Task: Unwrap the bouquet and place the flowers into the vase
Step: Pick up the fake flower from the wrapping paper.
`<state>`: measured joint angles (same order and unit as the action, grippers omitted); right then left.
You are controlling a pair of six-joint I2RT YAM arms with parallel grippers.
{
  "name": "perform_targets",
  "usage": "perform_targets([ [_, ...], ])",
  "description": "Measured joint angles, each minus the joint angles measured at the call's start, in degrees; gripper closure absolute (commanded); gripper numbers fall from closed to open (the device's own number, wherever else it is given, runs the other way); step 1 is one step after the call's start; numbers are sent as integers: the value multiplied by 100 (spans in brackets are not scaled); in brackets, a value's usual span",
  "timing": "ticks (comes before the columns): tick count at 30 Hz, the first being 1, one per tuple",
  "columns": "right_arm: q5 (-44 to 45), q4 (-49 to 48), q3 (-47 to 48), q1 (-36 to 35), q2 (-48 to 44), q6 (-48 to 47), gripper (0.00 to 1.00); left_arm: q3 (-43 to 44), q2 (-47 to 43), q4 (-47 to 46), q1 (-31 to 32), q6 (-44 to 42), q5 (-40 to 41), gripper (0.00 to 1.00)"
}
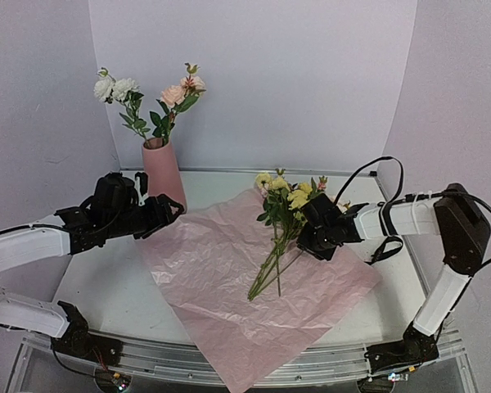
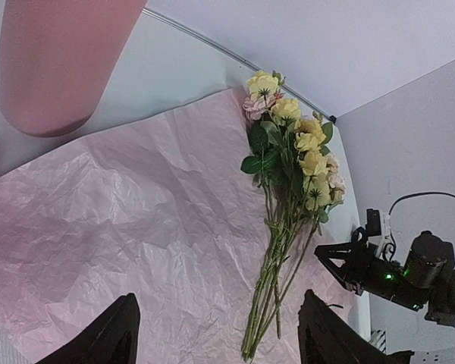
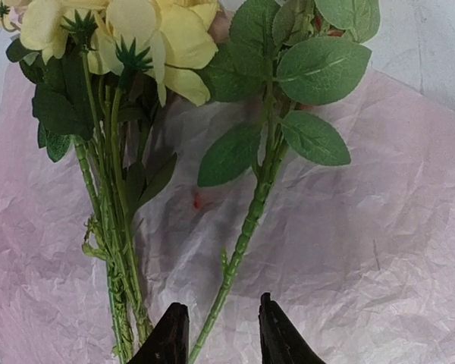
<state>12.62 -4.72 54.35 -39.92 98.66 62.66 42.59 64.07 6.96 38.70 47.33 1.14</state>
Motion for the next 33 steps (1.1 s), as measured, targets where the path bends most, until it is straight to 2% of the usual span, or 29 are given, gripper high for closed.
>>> perform_targets([
  [12, -320, 7, 400, 209, 778, -70, 72, -84, -192, 3, 0, -251, 265, 27],
  [15, -341, 5, 417, 236, 830, -87, 80, -84, -192, 3, 0, -276, 321, 27],
  [18, -377, 2, 459, 259, 854, -113, 95, -84, -160, 1, 0, -308, 359, 27],
  [20, -403, 2, 474, 268, 875, -126, 100, -84, -105, 2, 0, -339, 363, 27],
  [27, -280, 54, 462, 290, 779, -181, 100, -84, 83, 4, 0, -396, 360, 27],
  [30, -101, 113, 381, 290, 376, -196, 100, -83, 111, 3, 0, -392, 356, 27],
  [31, 53, 181, 325, 290, -64, -201, 100, -82, 136, 3, 0, -385, 353, 27],
  [33, 82, 186, 319, 292, -149, -202, 100, -81, 140, 3, 0, -385, 353, 27],
])
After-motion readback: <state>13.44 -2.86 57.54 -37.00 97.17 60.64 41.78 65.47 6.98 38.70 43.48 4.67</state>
